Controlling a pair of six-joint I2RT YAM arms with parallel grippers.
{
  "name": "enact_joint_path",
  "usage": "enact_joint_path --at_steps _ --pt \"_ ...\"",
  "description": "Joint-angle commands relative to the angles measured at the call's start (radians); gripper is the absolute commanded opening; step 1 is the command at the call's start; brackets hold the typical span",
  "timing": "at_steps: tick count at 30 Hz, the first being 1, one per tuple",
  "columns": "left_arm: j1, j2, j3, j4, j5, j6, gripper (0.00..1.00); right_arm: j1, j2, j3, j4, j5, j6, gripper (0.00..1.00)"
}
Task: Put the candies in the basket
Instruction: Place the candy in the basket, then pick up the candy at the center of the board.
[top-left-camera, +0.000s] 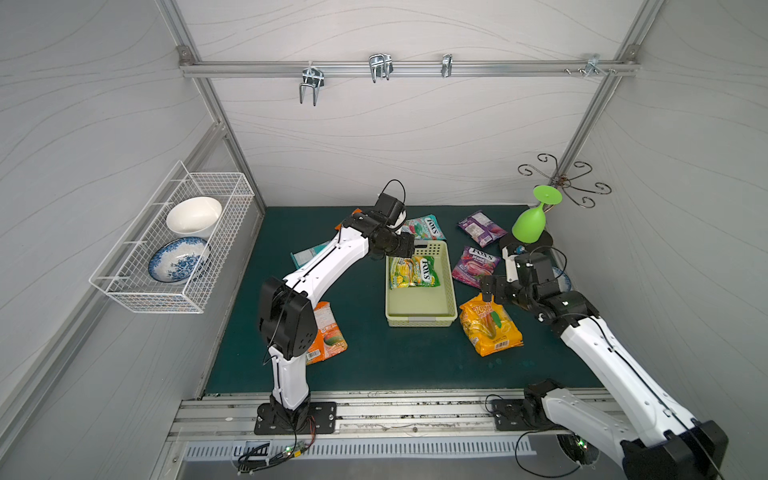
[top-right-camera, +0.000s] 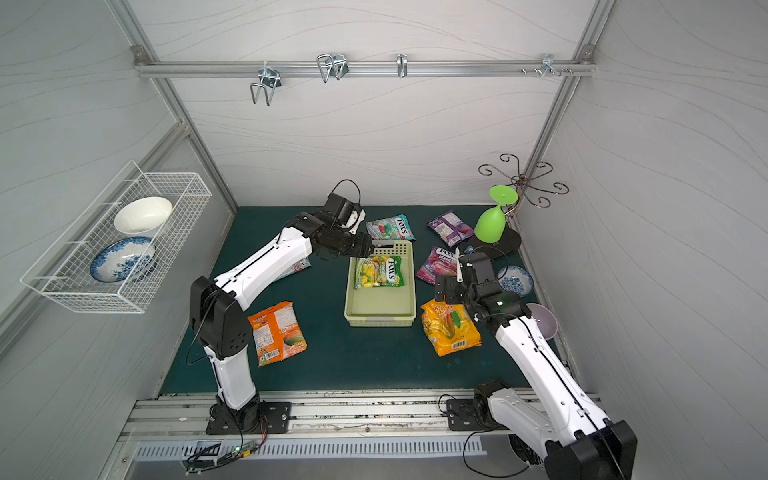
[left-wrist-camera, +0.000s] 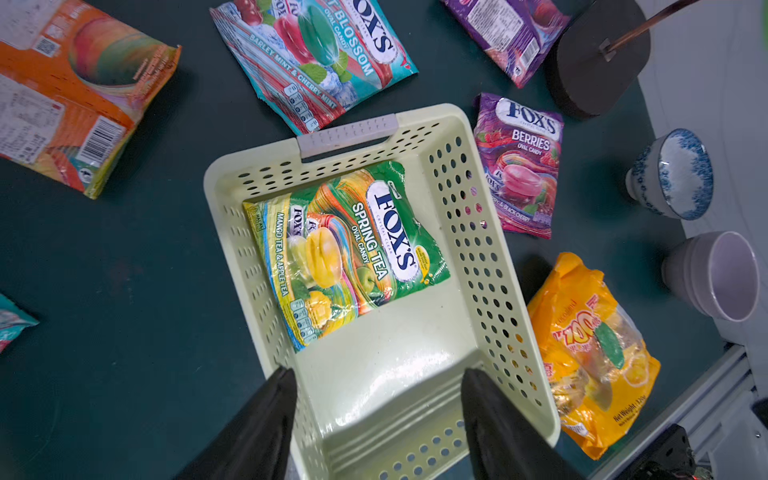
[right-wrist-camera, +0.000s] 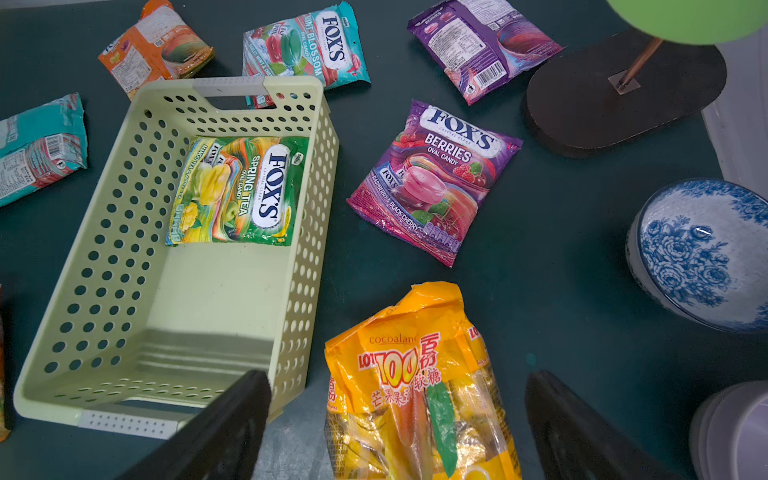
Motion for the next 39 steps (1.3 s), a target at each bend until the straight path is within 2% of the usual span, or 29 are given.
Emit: enact_joint_path --at_steps 1,5,10,18,21,27,31,36,39 --pt "0.003 -0.056 -0.037 0.028 -0.038 0.028 0.68 0.023 0.0 0.0 0.004 -0.013 -0.017 0.99" --pt "0.003 -0.123 -0.093 0.043 -0.058 0.053 0.74 0.037 0.013 0.015 -0.008 -0.006 -0.031 0.99" --pt "0.005 -0.209 -0.185 0.069 -0.093 0.077 0.77 0.08 0.016 0.012 -0.005 0.009 -0.045 0.99" --pt "0.023 -0.349 -0.328 0.103 -0.115 0.104 0.82 0.086 0.039 0.025 -0.017 0.016 -0.051 0.99" --pt "0.053 -0.396 -0.363 0.106 -0.113 0.111 0.83 0.086 0.081 0.069 -0.057 0.03 -0.061 0.99" --pt "0.101 -0.507 -0.468 0.132 -0.118 0.169 0.95 0.08 0.136 0.103 -0.087 0.037 -0.061 0.99" --pt "0.143 -0.578 -0.542 0.141 -0.12 0.195 0.97 0.077 0.197 0.158 -0.119 0.054 -0.062 0.99" --pt "0.241 -0.666 -0.646 0.161 -0.012 0.197 0.98 0.058 0.302 0.232 -0.155 0.037 -0.06 0.99" --pt "0.28 -0.704 -0.698 0.19 -0.008 0.216 0.98 0.058 0.349 0.252 -0.152 0.044 -0.071 0.98"
